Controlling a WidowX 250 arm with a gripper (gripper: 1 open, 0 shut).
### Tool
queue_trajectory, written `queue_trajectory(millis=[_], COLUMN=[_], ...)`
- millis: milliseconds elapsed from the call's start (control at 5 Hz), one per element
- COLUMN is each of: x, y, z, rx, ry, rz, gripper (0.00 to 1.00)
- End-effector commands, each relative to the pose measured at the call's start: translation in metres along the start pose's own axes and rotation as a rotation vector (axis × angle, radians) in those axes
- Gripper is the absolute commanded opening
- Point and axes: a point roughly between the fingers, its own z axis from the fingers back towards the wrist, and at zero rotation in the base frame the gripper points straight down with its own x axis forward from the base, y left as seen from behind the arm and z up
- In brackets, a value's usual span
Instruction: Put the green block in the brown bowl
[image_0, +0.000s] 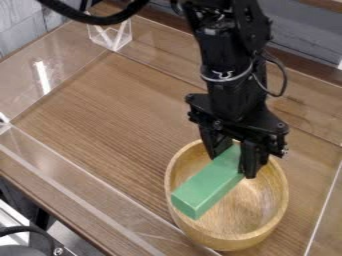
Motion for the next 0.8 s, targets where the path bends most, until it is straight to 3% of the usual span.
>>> queue_trajectory(millis=[0, 600], x=[0.0078, 0.0099], y=[0.0007, 0.0011], z=[0.0091, 0.0037], rx=[-0.010, -0.026], ry=[-0.045, -0.031], rz=[-0.002, 0.006], gripper=[0.00, 0.00])
